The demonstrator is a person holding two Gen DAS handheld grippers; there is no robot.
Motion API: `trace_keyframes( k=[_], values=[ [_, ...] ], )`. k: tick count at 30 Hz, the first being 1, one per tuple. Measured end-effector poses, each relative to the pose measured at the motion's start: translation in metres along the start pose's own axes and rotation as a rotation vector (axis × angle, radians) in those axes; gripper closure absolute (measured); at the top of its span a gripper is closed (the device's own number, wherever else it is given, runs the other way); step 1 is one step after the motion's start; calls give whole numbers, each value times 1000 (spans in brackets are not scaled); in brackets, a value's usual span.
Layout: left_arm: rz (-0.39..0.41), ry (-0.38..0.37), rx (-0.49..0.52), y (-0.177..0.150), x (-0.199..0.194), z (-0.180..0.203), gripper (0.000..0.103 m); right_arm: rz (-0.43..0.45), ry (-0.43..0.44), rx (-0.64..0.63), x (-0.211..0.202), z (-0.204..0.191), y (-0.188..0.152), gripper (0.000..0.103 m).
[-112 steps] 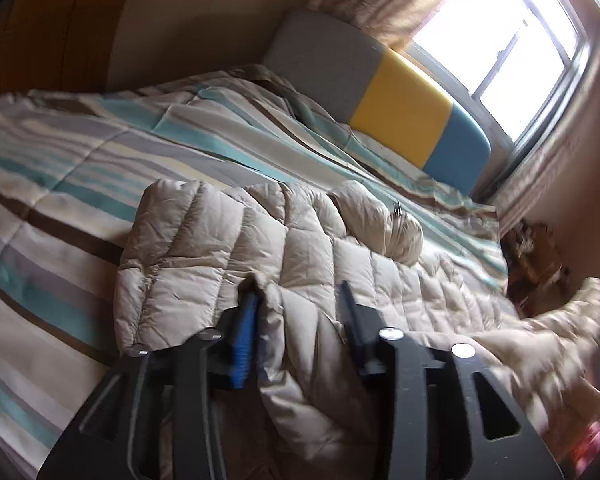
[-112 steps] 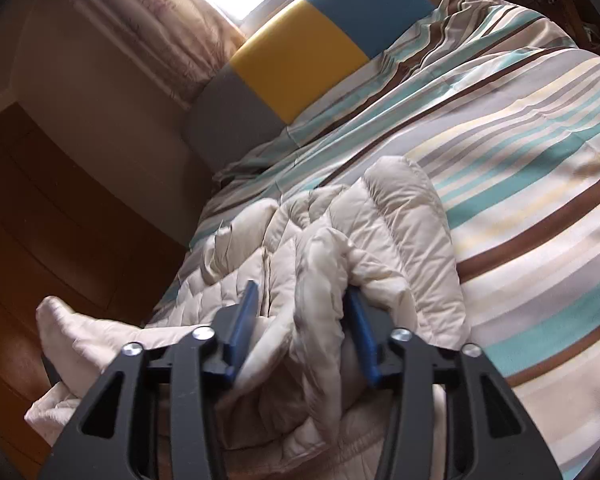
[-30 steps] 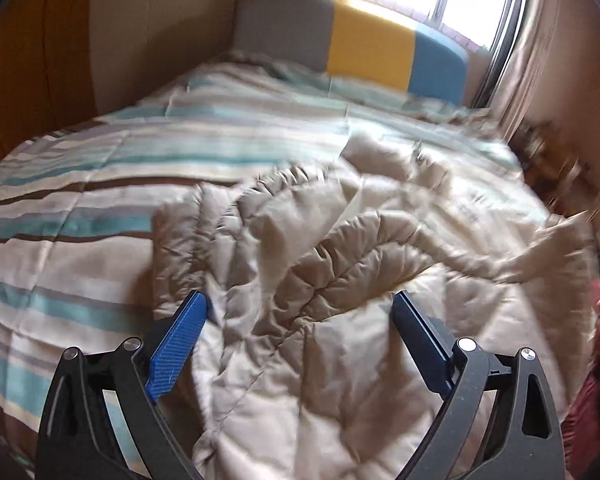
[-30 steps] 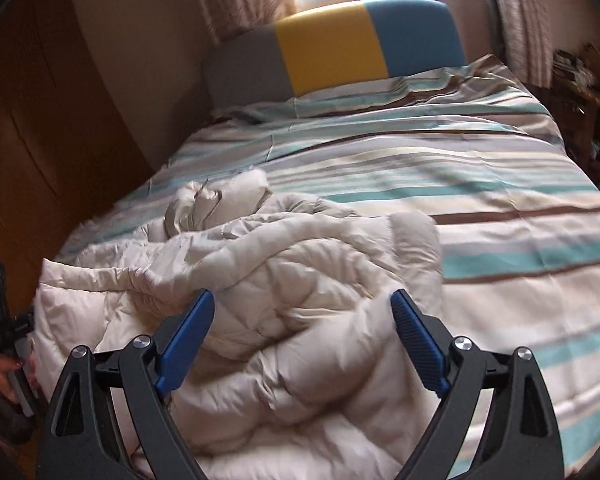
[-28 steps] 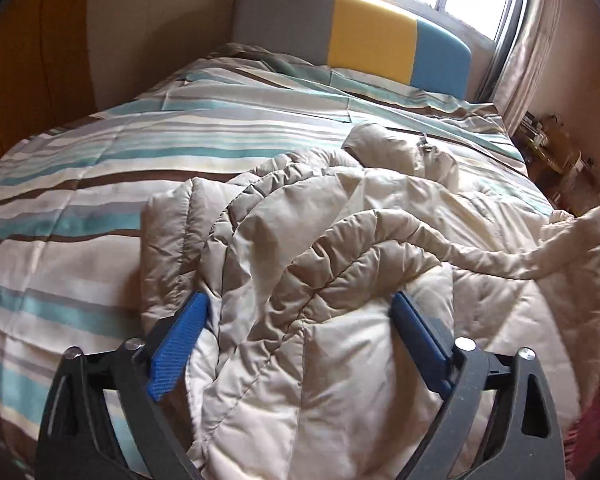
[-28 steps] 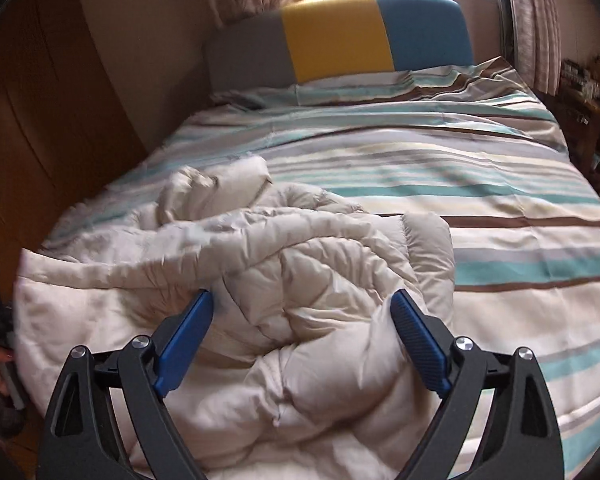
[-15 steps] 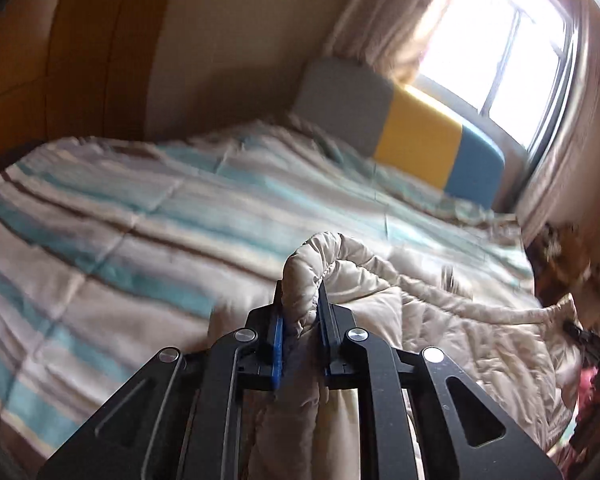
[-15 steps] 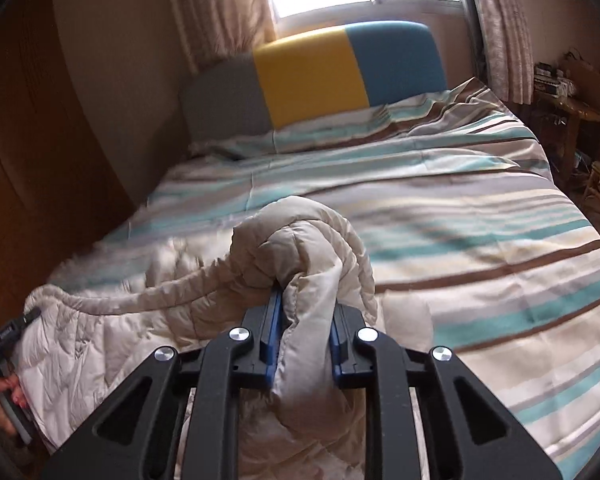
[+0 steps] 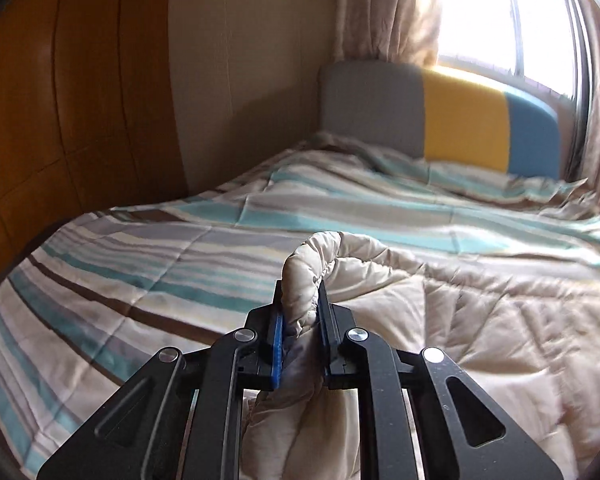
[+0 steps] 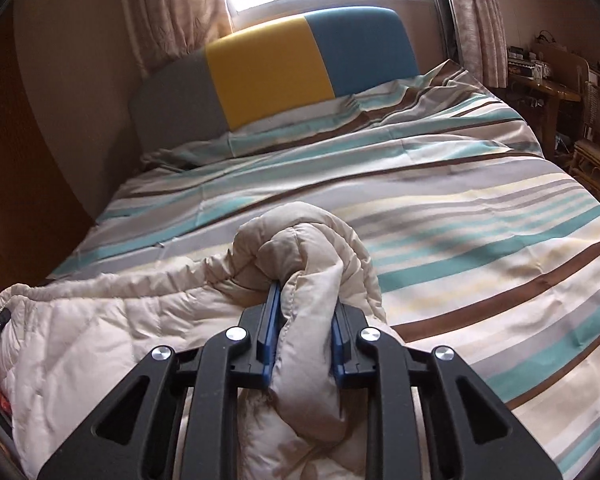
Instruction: Fold large clothes
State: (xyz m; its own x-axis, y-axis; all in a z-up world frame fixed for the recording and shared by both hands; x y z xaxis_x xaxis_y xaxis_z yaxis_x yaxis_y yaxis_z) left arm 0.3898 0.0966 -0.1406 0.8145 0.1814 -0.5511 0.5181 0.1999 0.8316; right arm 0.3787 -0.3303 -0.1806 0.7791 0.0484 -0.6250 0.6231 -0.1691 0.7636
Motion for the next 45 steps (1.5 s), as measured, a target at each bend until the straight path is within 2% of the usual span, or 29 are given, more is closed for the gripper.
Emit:
trace_keyframes(
  k=[5,9,12,20,21,23,24,25,26,27,28,31,32,34,36,38,41,44,45],
  values=[
    [-42,25,13,-12,26,0,89,-26,-44,-66,24,-5,-7,74],
    [-150,35,36,-26,53,2,89,-72,-60,-61,41,-3,-15,70],
    [-201,45,52,-34,67,4,89,-107,-59,-75,51,-6,-18,69],
    [-237,69,76,-41,76,7,88,-133,-103,-119,66,-10,-23,65],
    [-237,74,73,-40,76,6,85,-134,-103,-119,66,-10,-23,65],
    [-240,88,62,-39,74,5,72,-133,-105,-120,66,-10,-24,64],
    [-239,101,58,-37,71,4,60,-133,-107,-122,67,-10,-24,64],
    [-231,128,51,-34,65,1,53,-134,-112,-125,67,-10,-24,64],
    [-219,151,42,-31,58,-1,37,-134,-116,-128,67,-11,-24,64],
    [-199,168,29,-27,49,-3,27,-134,-118,-130,67,-11,-24,64],
    [-168,170,8,-22,36,-4,23,-133,-120,-130,67,-11,-24,64],
    [-23,132,-60,-4,-19,5,19,-133,-120,-131,67,-11,-24,63],
    [2,127,-63,-1,-29,9,14,-132,-120,-131,67,-11,-24,63],
    [73,65,-81,7,-57,30,10,-129,-120,-130,66,-11,-24,63],
    [62,-30,-70,7,-65,57,10,-127,-121,-130,65,-11,-24,63],
    [27,-61,-16,2,-60,83,10,-126,-121,-130,64,-11,-24,63],
    [-3,-60,40,-12,-45,113,10,-126,-122,-130,64,-10,-24,63],
    [26,16,133,-27,-28,131,10,-126,-117,-127,64,-10,-24,63],
    [9,24,159,-36,-18,134,9,-125,-115,-125,63,-10,-24,62]
  ],
)
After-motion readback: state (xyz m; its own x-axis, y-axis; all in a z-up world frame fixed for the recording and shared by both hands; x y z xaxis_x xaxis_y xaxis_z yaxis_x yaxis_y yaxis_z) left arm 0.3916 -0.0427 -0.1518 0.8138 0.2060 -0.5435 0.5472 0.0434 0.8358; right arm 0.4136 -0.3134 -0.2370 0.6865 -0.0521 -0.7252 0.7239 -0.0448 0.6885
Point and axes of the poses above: each gripper's, at about its wrist camera, not at the fingertips, and x roughly the way its jaws point, z to its right, y to its top, the point moved 3 cm from there along x, roughly the way its jaws point, and after that the axes turned 8 degrees about -x, right-handed, at the moved point
